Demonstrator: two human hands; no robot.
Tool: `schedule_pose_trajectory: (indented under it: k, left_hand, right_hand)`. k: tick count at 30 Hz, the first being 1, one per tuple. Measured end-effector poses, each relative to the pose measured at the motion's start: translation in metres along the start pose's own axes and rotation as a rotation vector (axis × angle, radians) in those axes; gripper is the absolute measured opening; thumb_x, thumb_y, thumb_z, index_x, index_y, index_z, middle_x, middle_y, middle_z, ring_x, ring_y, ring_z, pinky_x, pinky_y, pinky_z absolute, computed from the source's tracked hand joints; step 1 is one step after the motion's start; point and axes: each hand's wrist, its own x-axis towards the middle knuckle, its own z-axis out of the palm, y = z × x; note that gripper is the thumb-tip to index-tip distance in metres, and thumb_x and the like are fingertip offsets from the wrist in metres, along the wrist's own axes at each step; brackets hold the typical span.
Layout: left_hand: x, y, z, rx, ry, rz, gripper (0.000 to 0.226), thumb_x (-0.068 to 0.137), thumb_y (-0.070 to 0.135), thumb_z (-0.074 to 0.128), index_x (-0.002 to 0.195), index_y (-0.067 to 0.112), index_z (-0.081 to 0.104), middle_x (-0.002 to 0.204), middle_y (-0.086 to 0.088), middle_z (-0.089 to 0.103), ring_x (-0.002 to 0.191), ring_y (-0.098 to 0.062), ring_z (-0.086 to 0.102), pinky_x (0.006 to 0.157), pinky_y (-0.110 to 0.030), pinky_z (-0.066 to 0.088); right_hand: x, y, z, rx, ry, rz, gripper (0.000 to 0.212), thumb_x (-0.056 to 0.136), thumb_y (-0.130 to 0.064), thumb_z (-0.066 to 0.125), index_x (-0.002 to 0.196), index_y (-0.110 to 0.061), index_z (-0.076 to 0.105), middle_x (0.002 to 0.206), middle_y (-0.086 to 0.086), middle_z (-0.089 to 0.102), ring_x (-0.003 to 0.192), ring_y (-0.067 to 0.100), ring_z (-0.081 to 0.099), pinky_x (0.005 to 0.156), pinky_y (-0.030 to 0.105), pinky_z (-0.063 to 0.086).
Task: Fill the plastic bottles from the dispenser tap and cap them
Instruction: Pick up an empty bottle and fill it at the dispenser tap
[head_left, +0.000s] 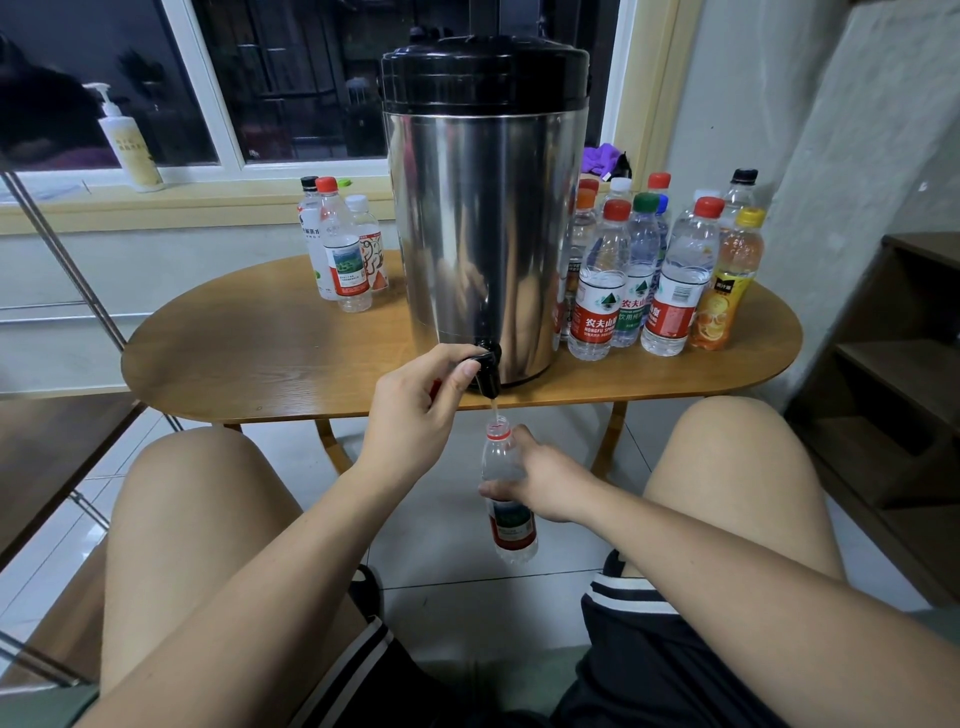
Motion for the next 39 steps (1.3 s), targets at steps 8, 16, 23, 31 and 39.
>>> schedule_pose_trajectory:
  k: [8, 16, 23, 31, 39]
  left_hand:
    - [-0.0001, -0.001, 0.0003, -0.023, -0.01, -0.016, 0.021, 0.111, 0.03, 0.064, 0.127, 0.024, 0.077, 0.103, 0.019, 0.076, 0.094, -0.003, 0.071, 0.078, -0.014, 0.047]
    - [0.0001, 0.0002, -0.0008, -0.006, -0.011, -0.013, 0.022, 0.111, 0.032, 0.063, 0.127, 0.025, 0.077, 0.101, 0.021, 0.074, 0.094, 0.0, 0.07, 0.078, -0.01, 0.044]
    - [0.0005, 0.0002, -0.0017, -0.012, -0.017, -0.015, 0.024, 0.111, 0.034, 0.062, 0.128, 0.025, 0.076, 0.105, 0.018, 0.076, 0.1, -0.004, 0.072, 0.081, -0.015, 0.049]
    - [0.0002, -0.0003, -0.0007, -0.008, -0.016, -0.017, 0.023, 0.112, 0.032, 0.062, 0.128, 0.025, 0.076, 0.106, 0.018, 0.077, 0.1, 0.0, 0.071, 0.081, -0.014, 0.049]
    - [0.0002, -0.0017, -0.0003, -0.022, -0.008, -0.008, 0.021, 0.111, 0.03, 0.063, 0.127, 0.025, 0.077, 0.104, 0.019, 0.077, 0.097, -0.002, 0.072, 0.079, -0.019, 0.05]
  right_hand:
    - [0.0004, -0.0009, 0.0013, -0.006, 0.004, 0.003, 0.081, 0.086, -0.058, 0.085, 0.144, -0.035, 0.034, 0.141, 0.008, 0.062, 0.116, 0.029, 0.067, 0.091, 0.047, 0.063]
    - [-0.0012, -0.0013, 0.0004, 0.03, -0.007, -0.012, 0.081, 0.085, -0.057, 0.086, 0.143, -0.034, 0.034, 0.141, 0.009, 0.062, 0.118, 0.03, 0.066, 0.097, 0.05, 0.061]
    - [-0.0018, -0.0022, 0.0006, 0.0, -0.001, -0.015, 0.082, 0.087, -0.057, 0.084, 0.148, -0.033, 0.033, 0.144, 0.009, 0.061, 0.118, 0.03, 0.066, 0.094, 0.047, 0.061]
    - [-0.0015, -0.0024, -0.0001, -0.007, 0.009, -0.015, 0.083, 0.088, -0.055, 0.084, 0.148, -0.03, 0.034, 0.146, 0.011, 0.06, 0.119, 0.031, 0.066, 0.092, 0.044, 0.061]
    - [0.0, -0.0022, 0.0005, 0.018, 0.005, -0.005, 0.078, 0.085, -0.056, 0.086, 0.141, -0.032, 0.036, 0.143, 0.01, 0.061, 0.118, 0.031, 0.066, 0.095, 0.047, 0.062]
